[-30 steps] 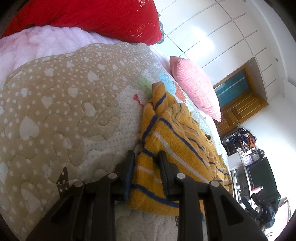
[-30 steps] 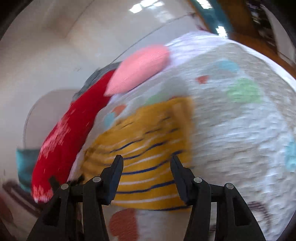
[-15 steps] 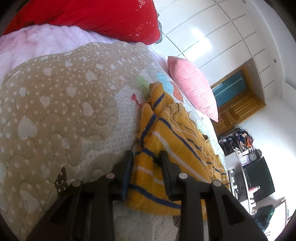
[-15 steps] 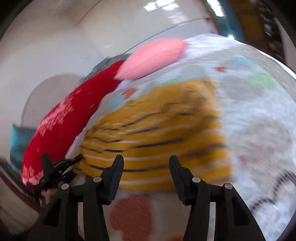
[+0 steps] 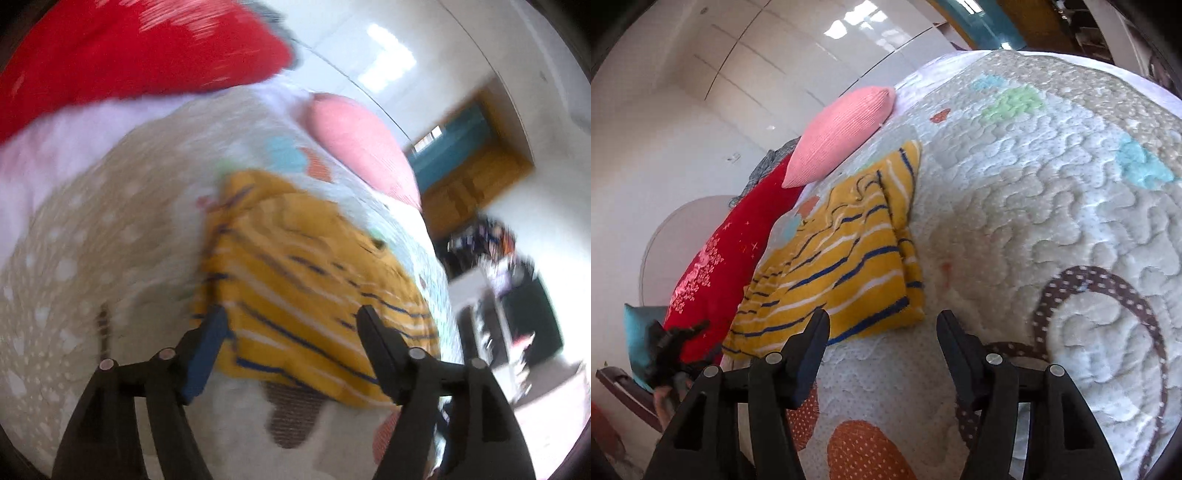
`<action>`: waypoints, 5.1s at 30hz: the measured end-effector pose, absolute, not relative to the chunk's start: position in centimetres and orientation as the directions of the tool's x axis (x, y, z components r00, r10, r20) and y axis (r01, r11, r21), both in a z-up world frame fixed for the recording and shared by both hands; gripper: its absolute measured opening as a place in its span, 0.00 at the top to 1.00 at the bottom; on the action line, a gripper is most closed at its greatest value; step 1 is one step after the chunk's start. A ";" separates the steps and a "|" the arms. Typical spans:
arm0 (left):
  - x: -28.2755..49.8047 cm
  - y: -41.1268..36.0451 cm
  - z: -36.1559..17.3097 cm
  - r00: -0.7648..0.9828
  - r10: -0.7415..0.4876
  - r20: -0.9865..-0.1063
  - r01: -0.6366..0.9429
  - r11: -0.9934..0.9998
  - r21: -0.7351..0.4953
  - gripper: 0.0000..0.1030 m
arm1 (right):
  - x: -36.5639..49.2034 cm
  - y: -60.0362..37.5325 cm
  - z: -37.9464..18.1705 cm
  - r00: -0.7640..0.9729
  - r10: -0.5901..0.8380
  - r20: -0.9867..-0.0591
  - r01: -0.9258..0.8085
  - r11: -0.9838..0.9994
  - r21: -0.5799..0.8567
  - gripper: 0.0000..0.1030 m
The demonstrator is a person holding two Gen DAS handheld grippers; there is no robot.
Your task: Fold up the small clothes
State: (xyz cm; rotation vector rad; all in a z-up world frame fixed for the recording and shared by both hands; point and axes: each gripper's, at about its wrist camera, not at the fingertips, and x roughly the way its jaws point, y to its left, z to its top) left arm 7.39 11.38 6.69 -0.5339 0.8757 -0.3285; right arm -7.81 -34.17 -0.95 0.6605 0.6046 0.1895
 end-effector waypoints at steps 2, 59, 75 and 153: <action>8.0 8.3 7.8 0.582 -0.471 -0.663 0.117 0.855 -0.505 0.25 | -7.2 -33.6 -0.9 0.806 0.366 -0.465 0.009 0.778 0.629 0.34; 0.1 17.2 3.8 0.688 -0.377 -0.621 -0.011 0.849 -0.528 0.74 | 12.9 -1.2 7.0 0.545 0.449 -0.708 -0.361 0.888 0.285 0.87; -4.1 20.1 2.0 0.662 -0.393 -0.638 -0.078 0.811 -0.580 0.62 | 12.2 7.6 4.8 0.553 0.366 -0.748 -0.507 0.861 0.047 0.34; 19.6 14.7 0.3 0.396 -0.640 -0.658 0.112 0.745 -0.658 0.43 | 14.8 -15.4 0.5 0.511 0.689 -0.514 -0.165 0.665 0.728 0.51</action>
